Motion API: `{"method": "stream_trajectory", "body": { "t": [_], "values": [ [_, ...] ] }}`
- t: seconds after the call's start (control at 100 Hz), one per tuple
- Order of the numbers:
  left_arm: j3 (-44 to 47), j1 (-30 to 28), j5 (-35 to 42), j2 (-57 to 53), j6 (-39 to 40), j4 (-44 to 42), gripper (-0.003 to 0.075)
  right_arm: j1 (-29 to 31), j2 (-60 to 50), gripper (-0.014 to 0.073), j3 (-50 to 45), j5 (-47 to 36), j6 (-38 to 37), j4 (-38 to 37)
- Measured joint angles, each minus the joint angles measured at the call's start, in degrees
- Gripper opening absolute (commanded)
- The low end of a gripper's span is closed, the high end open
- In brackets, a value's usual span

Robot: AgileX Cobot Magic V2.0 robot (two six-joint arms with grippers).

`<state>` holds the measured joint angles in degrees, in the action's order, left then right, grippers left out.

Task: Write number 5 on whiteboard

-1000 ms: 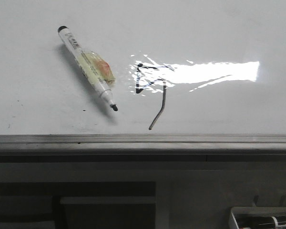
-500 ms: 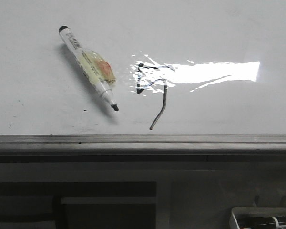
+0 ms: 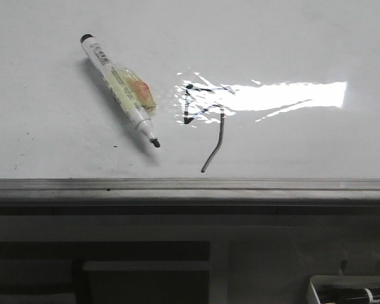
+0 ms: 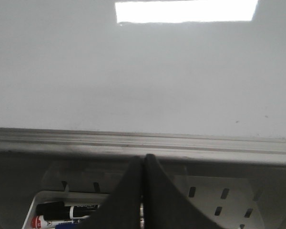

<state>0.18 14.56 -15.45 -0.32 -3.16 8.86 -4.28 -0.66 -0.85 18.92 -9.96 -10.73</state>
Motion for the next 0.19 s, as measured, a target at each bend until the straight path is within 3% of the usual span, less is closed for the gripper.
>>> {"method": "stream_trajectory", "body": {
  "t": [0.19],
  "values": [
    [0.0,0.0,0.0,0.0,0.0,0.0,-0.0020,0.0,0.0,-0.0062,0.0,0.0,0.0,0.0]
  ]
}}
